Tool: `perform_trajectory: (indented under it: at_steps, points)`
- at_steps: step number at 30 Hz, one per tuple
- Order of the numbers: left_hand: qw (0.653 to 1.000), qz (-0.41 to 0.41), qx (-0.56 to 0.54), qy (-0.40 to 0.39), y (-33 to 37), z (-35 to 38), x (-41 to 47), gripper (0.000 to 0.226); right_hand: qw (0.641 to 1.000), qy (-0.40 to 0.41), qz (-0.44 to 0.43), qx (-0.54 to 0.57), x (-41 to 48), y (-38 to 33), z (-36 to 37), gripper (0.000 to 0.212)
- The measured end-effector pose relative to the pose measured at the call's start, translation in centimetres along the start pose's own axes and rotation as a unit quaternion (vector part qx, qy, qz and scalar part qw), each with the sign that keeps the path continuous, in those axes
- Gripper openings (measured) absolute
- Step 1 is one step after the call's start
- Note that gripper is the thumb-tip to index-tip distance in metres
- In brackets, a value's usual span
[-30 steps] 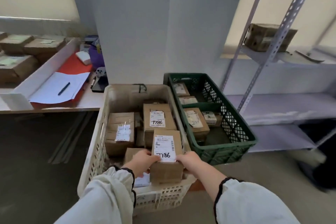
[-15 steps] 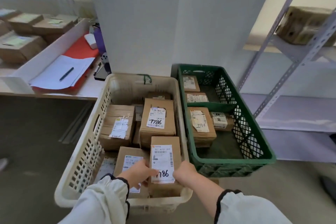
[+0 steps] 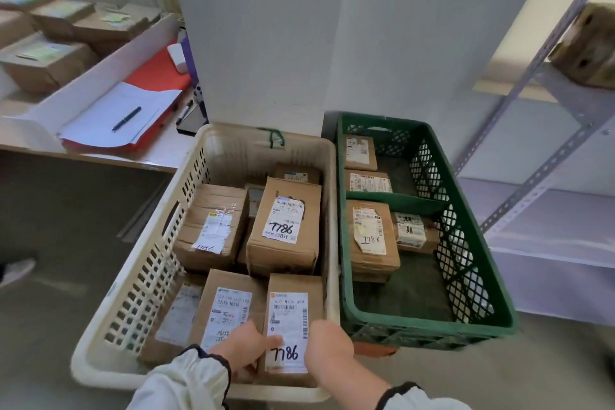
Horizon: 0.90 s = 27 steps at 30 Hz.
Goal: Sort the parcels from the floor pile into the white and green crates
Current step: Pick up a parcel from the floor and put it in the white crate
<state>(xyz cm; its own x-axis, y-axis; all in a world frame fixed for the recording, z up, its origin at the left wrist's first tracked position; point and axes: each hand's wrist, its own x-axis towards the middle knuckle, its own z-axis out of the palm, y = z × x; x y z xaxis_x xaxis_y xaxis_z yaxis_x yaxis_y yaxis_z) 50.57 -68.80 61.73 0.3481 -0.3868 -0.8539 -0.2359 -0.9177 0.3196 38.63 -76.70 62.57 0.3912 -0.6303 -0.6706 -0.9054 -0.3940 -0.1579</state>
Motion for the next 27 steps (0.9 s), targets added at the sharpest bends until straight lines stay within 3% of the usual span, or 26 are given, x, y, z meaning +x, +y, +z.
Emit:
perform_trajectory:
  at_steps: [3, 6, 10, 13, 15, 18, 20, 22, 23, 27]
  points:
    - [0.994, -0.026, 0.081, -0.066, 1.6, -2.2, -0.7, 0.037, 1.000, -0.023, -0.003, -0.001, 0.8, -0.6, -1.3, 0.024]
    - [0.989, -0.033, 0.112, -0.090, 5.2, -6.2, -1.0, 0.042, 0.994, -0.026, -0.001, 0.104, 2.3, -0.7, -4.3, 0.012]
    - [0.993, 0.069, -0.092, 0.031, 11.7, -11.1, 0.3, 0.035, 0.971, 0.049, 0.013, 0.234, 4.9, -0.7, -11.2, 0.013]
    - [0.975, 0.144, -0.085, 0.147, 14.7, -13.9, 1.5, 0.032, 0.961, 0.101, 0.014, 0.258, 6.4, -1.6, -15.7, 0.021]
    - [0.971, 0.157, -0.071, 0.165, 14.8, -15.3, 2.6, 0.016, 0.962, 0.106, 0.016, 0.250, 7.3, -2.5, -17.6, 0.019]
    - [0.969, 0.145, -0.045, 0.196, 13.7, -17.1, 4.9, 0.024, 0.968, 0.097, 0.023, 0.229, 9.2, -3.6, -18.5, 0.011]
    - [0.975, 0.124, -0.059, 0.176, 12.8, -18.0, 6.6, 0.027, 0.969, 0.082, 0.038, 0.232, 10.3, -4.3, -18.4, 0.016]
    - [0.987, 0.071, -0.073, 0.126, 12.1, -18.1, 8.3, 0.063, 0.966, 0.059, 0.053, 0.246, 11.4, -4.9, -17.8, 0.031]
    - [0.991, 0.049, -0.074, 0.101, 11.8, -17.8, 9.0, 0.067, 0.966, 0.047, 0.059, 0.249, 11.8, -5.1, -17.5, 0.040]
    - [0.988, 0.082, -0.111, 0.076, 11.5, -16.8, 11.5, 0.047, 0.958, 0.007, 0.058, 0.280, 13.5, -5.3, -16.1, 0.047]
